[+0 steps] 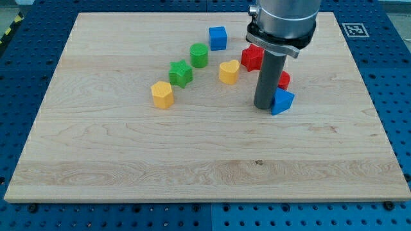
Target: Point your arm at the blue triangle
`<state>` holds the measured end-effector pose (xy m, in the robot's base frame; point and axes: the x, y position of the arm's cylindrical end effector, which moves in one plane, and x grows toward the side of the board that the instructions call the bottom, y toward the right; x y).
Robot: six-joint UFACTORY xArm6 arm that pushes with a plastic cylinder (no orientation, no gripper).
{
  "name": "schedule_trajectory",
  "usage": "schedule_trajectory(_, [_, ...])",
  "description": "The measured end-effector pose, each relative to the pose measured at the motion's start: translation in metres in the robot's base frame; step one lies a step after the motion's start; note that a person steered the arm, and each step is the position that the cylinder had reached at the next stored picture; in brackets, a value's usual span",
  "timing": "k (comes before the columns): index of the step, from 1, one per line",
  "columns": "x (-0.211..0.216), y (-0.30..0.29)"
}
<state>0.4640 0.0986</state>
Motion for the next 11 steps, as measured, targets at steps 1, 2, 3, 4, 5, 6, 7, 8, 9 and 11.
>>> schedule_trajectory(1, [0.011, 0.002])
schedule_trajectory(2, [0.028, 0.002])
schedule_trajectory(3, [0.081, 0.003])
schedule_trajectory(4, [0.12, 0.023])
schedule_trajectory(5, [0.146, 0.053])
schedule_trajectory(6, [0.14, 0.096])
schedule_trajectory(7, [0.099, 0.142])
schedule_trajectory(8, [0.041, 0.159])
schedule_trajectory(9, [-0.008, 0.15])
schedule_trajectory(11, [-0.025, 0.135])
